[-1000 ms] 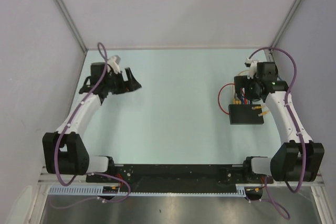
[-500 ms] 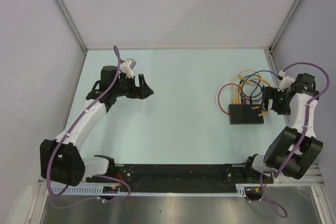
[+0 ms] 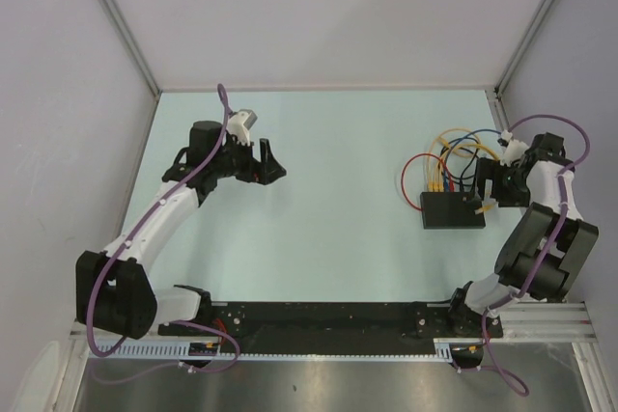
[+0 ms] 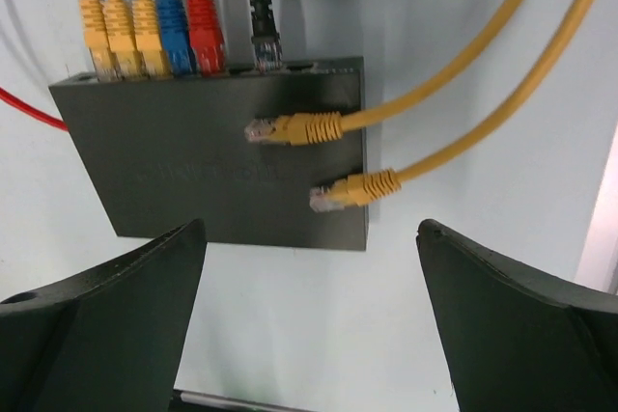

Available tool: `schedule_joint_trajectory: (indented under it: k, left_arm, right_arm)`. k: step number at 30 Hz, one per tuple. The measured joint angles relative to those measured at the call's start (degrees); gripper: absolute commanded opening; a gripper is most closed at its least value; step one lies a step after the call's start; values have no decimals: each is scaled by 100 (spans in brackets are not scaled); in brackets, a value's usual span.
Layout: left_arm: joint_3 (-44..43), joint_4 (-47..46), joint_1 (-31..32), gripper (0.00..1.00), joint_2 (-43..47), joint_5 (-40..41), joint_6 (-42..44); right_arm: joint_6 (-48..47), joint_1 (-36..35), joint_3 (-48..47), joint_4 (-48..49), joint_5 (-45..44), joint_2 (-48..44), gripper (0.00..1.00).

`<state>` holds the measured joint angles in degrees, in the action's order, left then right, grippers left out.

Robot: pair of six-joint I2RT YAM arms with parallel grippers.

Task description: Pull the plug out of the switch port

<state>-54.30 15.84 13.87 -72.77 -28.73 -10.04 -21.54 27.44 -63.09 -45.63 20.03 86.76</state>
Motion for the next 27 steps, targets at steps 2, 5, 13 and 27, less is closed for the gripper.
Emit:
schedule_joint_trajectory:
  k: [2,5,13,27]
  left_arm:
    - [0,24,0,91,4,2,55]
    - [2,92,0,91,4,0,114]
    - [11,125,0,91,4,-2,149]
    - [61,188,0,94,-42,0,149]
  right_arm:
    - [70,-63,0,131,28,120,96]
    - [223,-146,0,345,101,315,97]
    - [400,-278,0,654,157,555,96]
    - [398,-619,-17,944,-26,1123,96]
